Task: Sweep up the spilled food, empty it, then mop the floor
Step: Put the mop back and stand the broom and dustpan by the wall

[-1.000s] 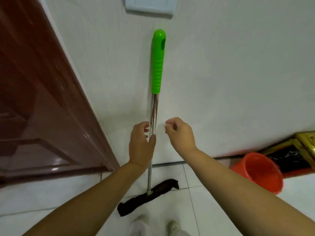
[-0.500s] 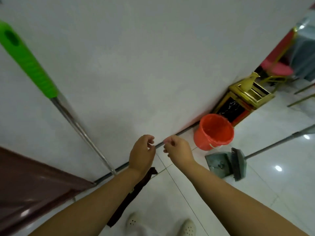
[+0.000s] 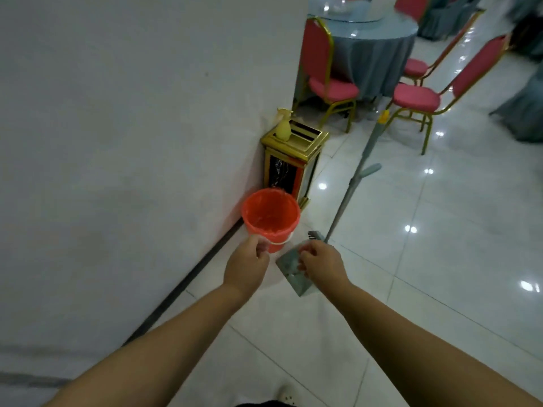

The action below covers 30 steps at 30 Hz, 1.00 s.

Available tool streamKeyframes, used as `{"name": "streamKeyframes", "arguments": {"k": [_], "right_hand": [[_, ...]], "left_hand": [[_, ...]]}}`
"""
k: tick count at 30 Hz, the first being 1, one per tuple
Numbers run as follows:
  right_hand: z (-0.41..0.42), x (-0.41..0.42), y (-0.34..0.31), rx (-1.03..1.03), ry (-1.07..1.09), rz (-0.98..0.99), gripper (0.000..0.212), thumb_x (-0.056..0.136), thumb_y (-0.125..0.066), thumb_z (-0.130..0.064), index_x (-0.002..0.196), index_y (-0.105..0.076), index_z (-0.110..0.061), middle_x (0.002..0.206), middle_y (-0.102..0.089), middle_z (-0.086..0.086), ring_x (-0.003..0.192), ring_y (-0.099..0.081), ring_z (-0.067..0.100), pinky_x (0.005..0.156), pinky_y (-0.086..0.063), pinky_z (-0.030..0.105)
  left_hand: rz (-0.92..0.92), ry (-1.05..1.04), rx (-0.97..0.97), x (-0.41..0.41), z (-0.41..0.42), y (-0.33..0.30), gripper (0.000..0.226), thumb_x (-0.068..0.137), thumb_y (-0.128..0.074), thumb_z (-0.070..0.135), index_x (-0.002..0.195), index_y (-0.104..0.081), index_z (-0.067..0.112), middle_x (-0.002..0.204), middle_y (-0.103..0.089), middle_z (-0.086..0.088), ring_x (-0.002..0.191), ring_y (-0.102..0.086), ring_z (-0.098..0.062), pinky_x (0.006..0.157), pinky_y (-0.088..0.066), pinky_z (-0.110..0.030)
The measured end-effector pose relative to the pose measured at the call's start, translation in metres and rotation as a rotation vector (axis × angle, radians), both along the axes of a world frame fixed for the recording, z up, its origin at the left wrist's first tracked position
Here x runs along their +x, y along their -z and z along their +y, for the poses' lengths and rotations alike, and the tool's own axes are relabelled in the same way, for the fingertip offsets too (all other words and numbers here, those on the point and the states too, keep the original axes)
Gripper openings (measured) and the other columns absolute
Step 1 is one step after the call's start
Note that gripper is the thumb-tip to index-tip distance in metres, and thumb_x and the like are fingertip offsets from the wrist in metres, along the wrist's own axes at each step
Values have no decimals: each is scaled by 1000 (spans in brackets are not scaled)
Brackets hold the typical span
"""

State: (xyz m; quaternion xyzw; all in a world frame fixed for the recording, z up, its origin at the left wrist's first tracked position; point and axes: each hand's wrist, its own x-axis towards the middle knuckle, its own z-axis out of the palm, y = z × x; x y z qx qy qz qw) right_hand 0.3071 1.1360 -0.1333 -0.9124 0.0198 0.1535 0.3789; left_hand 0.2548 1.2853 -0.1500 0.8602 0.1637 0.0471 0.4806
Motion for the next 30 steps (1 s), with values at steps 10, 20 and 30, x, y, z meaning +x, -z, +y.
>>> {"name": "streamKeyframes", "arguments": {"k": [10, 20, 30], "right_hand": [[-126, 86, -22, 52, 104, 51, 21, 98, -46, -16, 106, -65, -14, 102, -66, 8, 90, -66, 21, 84, -58, 38], [-188, 169, -29, 128, 150, 60, 18, 97, -45, -10, 95, -61, -18, 91, -67, 4, 81, -67, 16, 78, -59, 31], [-254, 300, -33, 124, 198, 136, 23, 96, -44, -5, 88, -61, -18, 86, -67, 8, 77, -68, 20, 59, -52, 21]], "left_hand": [[61, 125, -14, 93, -109, -13, 20, 88, -57, 14, 82, -57, 33, 86, -60, 12, 77, -58, -2, 56, -40, -9], [41, 172, -109, 214, -164, -12, 10, 90, -61, 24, 100, -61, 25, 93, -62, 12, 84, -57, -1, 62, -39, -12], [35, -41, -332, 364, -197, 14, 37, 85, -67, 27, 117, -50, 19, 101, -54, 7, 90, -56, -7, 64, -44, -15]]}}
